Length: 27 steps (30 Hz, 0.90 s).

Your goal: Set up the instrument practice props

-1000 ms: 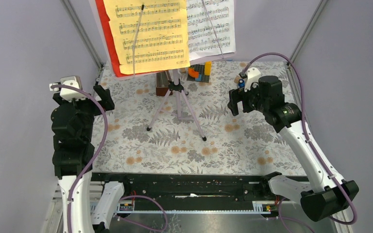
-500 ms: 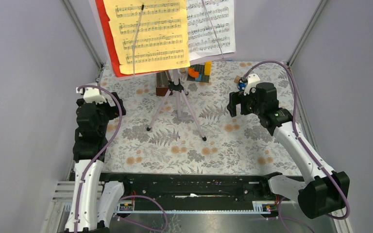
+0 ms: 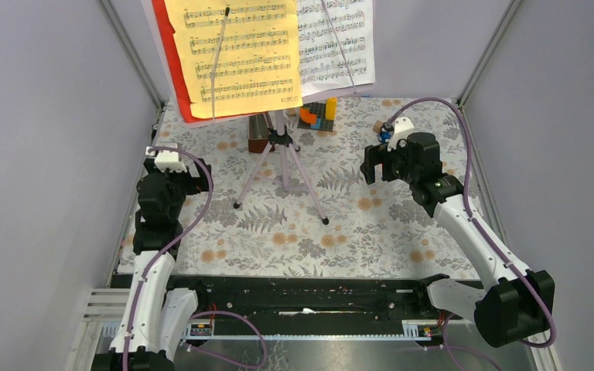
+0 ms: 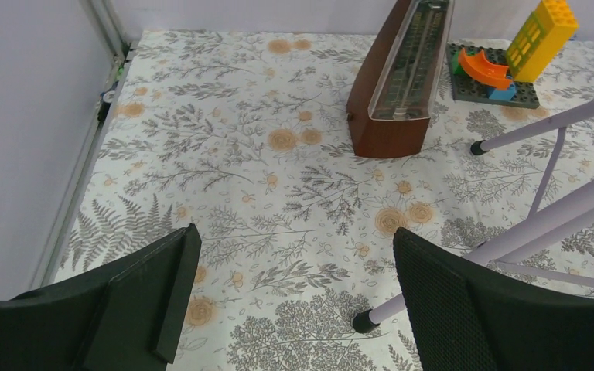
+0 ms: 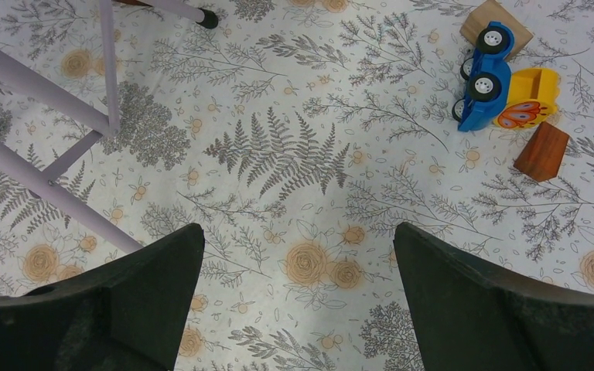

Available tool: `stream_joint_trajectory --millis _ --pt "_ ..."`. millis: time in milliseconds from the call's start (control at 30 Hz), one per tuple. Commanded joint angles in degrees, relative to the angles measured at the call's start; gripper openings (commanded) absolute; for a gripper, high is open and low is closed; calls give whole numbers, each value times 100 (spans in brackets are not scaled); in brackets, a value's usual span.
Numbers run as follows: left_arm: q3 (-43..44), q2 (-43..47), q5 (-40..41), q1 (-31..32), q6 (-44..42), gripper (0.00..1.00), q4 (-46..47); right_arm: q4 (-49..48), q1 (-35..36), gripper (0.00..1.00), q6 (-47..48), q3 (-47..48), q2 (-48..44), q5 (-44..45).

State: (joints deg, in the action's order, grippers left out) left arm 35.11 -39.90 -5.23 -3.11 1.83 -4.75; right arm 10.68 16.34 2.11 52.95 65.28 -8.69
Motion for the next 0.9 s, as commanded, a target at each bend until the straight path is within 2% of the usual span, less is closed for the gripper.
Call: stream_joint_trajectory --millis 0,300,867 --pt "-287 68 -544 -38 -260 99 892 -336 -18 100 104 -103 -102 34" --pt "-519 266 -835 -43 -447 99 1002 -526 -15 99 237 -251 -261 114" --pt "-644 408 -884 -80 -604 99 920 -671 -20 100 216 -387 -362 98"
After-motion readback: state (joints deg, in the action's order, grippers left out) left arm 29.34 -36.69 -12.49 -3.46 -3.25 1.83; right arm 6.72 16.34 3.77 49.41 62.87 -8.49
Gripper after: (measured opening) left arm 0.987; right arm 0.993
